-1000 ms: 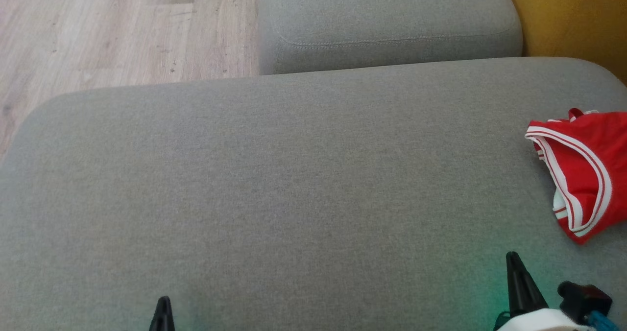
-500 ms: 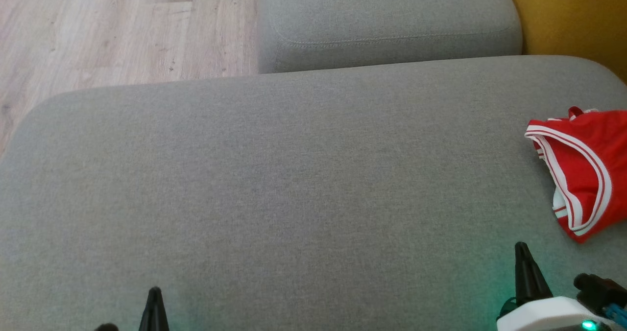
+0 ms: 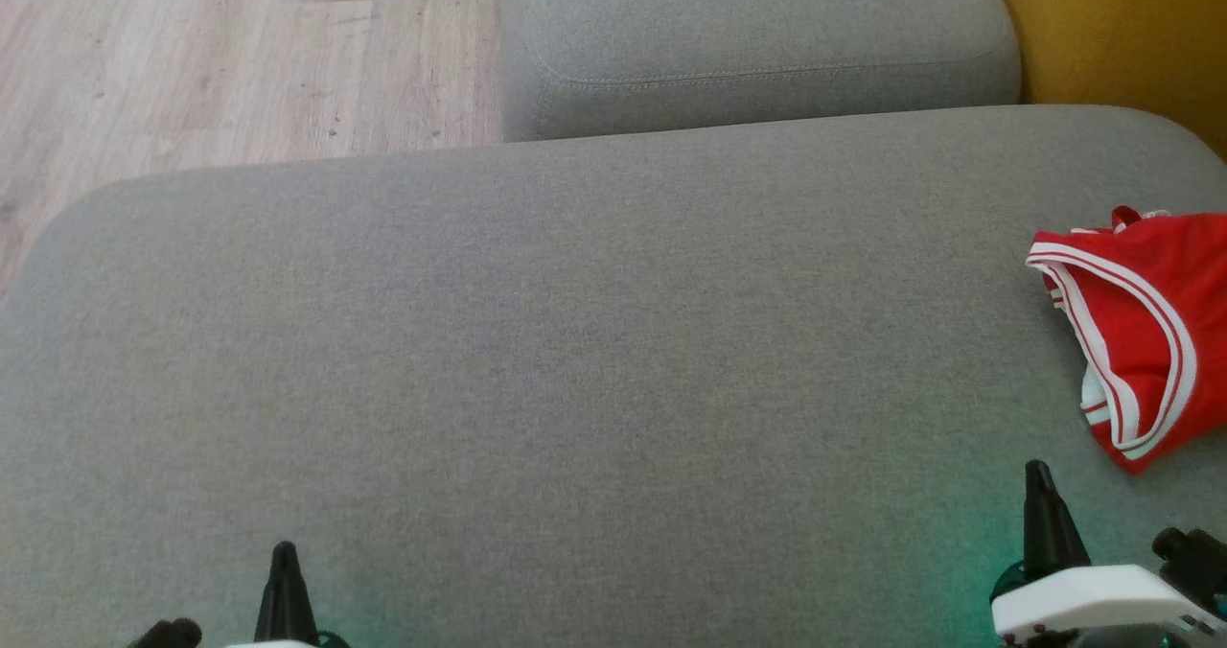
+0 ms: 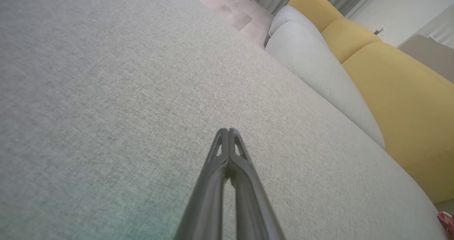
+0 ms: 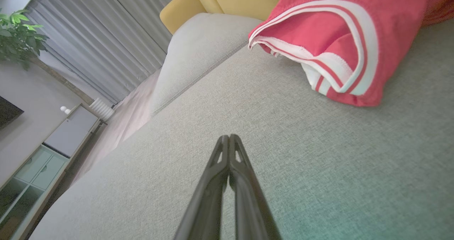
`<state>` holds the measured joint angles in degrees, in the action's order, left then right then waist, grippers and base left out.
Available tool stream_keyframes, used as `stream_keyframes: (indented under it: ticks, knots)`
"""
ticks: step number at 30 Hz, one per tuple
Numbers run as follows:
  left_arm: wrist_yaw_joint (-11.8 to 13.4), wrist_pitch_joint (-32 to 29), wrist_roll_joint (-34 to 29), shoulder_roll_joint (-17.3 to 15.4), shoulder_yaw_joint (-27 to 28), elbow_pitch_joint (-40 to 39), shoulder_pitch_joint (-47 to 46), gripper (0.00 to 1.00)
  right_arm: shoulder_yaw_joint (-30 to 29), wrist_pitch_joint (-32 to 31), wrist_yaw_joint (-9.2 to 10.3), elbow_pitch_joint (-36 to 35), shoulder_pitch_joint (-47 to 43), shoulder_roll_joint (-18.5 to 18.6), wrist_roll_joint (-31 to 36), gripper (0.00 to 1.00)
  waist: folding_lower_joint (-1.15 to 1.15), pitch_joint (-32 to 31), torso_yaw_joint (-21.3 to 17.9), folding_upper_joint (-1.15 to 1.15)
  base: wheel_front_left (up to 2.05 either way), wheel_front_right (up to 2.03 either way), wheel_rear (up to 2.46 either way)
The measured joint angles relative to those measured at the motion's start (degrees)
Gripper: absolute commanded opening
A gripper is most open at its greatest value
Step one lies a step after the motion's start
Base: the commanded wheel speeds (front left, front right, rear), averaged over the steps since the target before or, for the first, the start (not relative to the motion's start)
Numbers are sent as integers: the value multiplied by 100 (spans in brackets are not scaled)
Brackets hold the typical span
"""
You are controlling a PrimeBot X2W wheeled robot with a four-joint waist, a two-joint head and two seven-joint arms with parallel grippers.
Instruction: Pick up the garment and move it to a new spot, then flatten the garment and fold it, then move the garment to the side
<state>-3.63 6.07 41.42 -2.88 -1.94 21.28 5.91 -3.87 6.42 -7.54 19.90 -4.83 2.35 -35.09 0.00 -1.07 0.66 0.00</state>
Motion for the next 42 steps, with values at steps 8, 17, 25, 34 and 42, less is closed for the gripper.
stream_keyframes:
  ticks: [8, 17, 25, 34, 42]
  knots:
    - [-47, -104, 520, 1, 35, -36, -41, 0, -29, -151, 0, -65, 102, 0, -582, 0, 0, 13, -7, 0, 0, 0, 0]
    - [-71, -255, 1106, 3, 135, -109, -179, 0, -68, -293, 0, -73, 163, 0, -1238, 0, 0, 27, -15, 0, 0, 0, 0]
    - [-120, -401, 1621, 4, 200, -157, -243, 0, -107, -403, 0, -119, 225, 0, -1813, 0, 0, 40, -21, 0, 0, 0, 0]
    - [-149, -519, 2197, 8, 242, -223, -374, 0, -164, -570, 0, -166, 356, 0, -2464, 0, 0, 55, -29, 0, 0, 0, 0]
    - [-193, -659, 2720, 9, 352, -300, -478, 0, -207, -698, 0, -183, 433, 0, -3051, 0, 0, 68, -36, 0, 0, 0, 0]
